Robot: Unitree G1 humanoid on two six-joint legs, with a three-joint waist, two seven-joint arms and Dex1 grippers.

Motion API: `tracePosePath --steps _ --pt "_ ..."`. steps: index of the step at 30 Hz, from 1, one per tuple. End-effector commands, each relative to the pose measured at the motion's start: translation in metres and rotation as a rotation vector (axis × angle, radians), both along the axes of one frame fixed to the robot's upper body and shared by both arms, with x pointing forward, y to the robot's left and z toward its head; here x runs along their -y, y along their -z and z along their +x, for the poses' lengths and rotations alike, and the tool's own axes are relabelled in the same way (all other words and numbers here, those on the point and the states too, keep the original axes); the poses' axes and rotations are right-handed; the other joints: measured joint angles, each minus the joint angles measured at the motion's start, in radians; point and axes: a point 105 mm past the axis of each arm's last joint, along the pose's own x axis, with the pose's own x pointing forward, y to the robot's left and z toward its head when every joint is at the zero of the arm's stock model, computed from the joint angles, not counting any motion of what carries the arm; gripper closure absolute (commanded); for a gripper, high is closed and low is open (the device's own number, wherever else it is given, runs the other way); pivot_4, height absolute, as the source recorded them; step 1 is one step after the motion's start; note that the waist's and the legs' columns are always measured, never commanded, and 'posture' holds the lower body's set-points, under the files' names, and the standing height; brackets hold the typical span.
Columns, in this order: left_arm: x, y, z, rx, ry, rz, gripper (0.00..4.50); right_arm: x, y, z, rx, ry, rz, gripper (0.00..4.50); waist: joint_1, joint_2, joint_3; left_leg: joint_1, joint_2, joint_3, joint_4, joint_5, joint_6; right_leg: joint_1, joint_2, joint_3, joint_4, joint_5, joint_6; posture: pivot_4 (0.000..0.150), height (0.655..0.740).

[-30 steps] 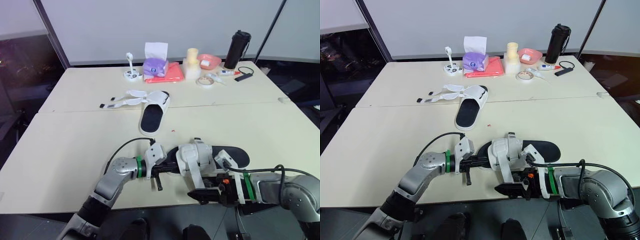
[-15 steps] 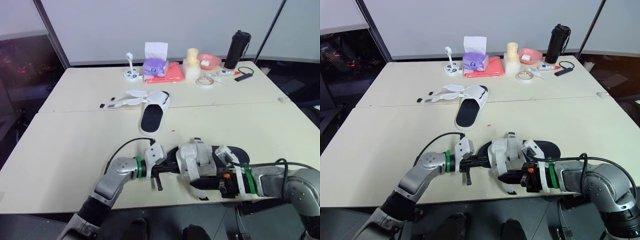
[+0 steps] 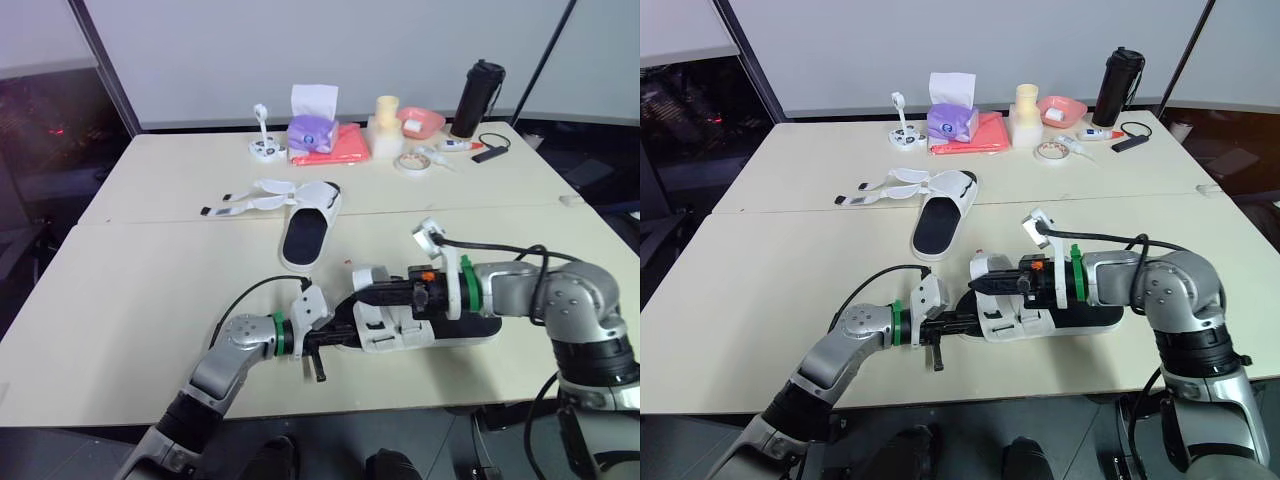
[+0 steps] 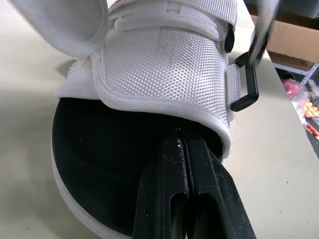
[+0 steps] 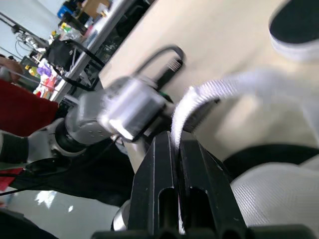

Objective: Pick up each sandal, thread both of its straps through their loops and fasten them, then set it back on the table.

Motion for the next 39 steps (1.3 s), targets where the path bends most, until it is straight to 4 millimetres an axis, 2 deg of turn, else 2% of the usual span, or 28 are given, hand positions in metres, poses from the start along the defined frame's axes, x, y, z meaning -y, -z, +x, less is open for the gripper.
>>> tracePosePath --steps 1,17,30,39 --pt "-0.006 0.023 -0.003 -0.068 -0.038 0.063 4.50 -0.003 -0.007 0.003 0.032 -0.023 0.016 4.44 -0.001 0.000 0.000 0.000 0.000 0.000 0.000 0.000 0.000 0.000 0.000 0.000 0.000 0.000 0.000 0.150 0.7400" --pt "-0.008 0.020 -0.005 -0.061 -0.034 0.067 4.50 0.014 0.021 0.001 0.021 -0.014 -0.072 4.44 -0.001 0.000 0.000 0.000 0.000 0.000 0.000 0.000 0.000 0.000 0.001 0.000 0.000 0.001 0.002 0.150 0.7400" --pt "-0.007 0.018 -0.004 -0.057 -0.029 0.069 4.50 0.022 0.027 0.000 0.085 -0.037 -0.149 4.44 -0.001 0.000 0.000 0.000 0.000 0.000 -0.001 0.000 0.000 0.000 0.001 0.000 0.000 0.001 0.002 0.150 0.7400" --pt "-0.007 0.020 -0.003 -0.062 -0.031 0.067 4.50 0.015 0.023 -0.005 0.191 -0.093 -0.204 4.44 -0.001 0.000 0.000 0.000 0.000 0.000 -0.001 0.000 0.000 0.000 0.001 0.000 0.000 0.001 0.003 0.150 0.7400"
